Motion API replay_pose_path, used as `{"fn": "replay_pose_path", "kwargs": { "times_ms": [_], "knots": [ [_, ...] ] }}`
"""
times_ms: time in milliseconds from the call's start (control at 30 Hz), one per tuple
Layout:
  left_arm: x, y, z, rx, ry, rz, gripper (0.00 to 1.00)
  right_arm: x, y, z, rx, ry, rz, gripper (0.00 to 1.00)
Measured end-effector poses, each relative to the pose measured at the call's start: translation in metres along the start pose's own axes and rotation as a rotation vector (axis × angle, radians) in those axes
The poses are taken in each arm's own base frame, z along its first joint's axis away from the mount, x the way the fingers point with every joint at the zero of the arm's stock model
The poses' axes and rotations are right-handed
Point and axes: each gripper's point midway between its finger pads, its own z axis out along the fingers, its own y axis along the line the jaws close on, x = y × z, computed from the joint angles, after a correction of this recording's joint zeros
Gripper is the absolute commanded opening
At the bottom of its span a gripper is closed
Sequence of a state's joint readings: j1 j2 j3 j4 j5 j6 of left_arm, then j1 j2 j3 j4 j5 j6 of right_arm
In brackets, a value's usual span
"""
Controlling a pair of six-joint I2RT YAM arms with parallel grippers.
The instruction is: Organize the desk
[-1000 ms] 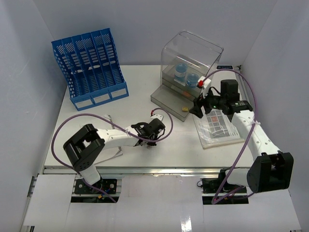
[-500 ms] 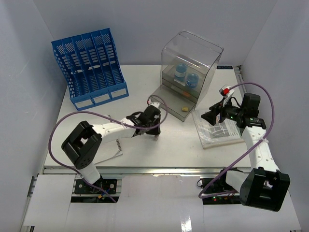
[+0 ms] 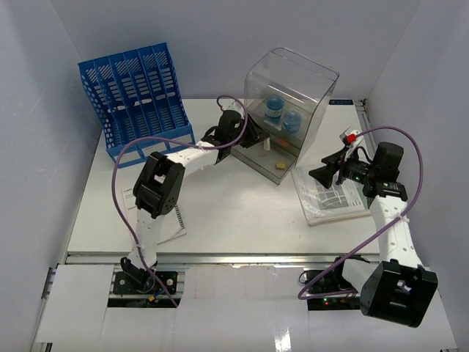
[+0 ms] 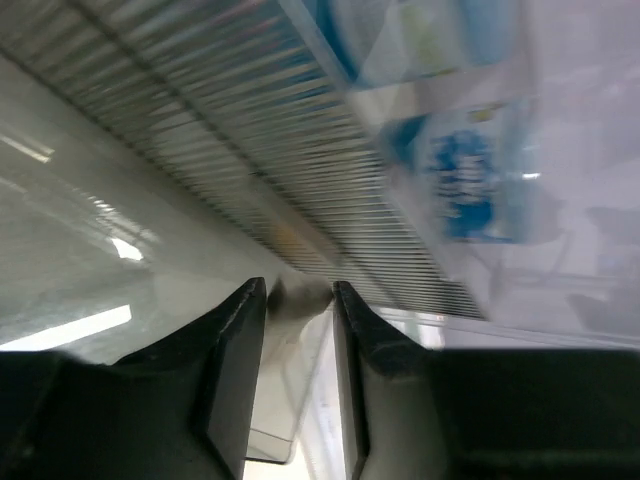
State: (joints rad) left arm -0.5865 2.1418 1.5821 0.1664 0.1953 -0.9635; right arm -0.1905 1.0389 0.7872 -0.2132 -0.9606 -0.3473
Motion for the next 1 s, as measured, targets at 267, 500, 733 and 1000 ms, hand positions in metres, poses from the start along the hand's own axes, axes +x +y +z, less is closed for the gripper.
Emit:
{"fn": "replay_pose_path", "kwargs": {
  "times_ms": [267,500,733,1000],
  "knots": [
    [0.013,0.021,0.008,-0.066,0.051,-0.006,0.78,0.001,0.008,0.000,-0.053,-0.007,-0.021,0.76],
    [0.003,-0.007,-0.019,0.004,0.060,0.170,0.79,0.006,0.039,0.005,-0.216,-0.022,-0.143,0.60],
    [-0.005,-0.048,-0.153,0.097,-0.014,0.531,0.80,0.043,0.101,0.048,-0.386,0.135,-0.359,0.21],
    [-0.012,-0.020,-0.280,-0.009,-0.232,0.807,0.82,0.073,0.131,0.127,-0.411,0.441,-0.459,0.16]
  ]
}}
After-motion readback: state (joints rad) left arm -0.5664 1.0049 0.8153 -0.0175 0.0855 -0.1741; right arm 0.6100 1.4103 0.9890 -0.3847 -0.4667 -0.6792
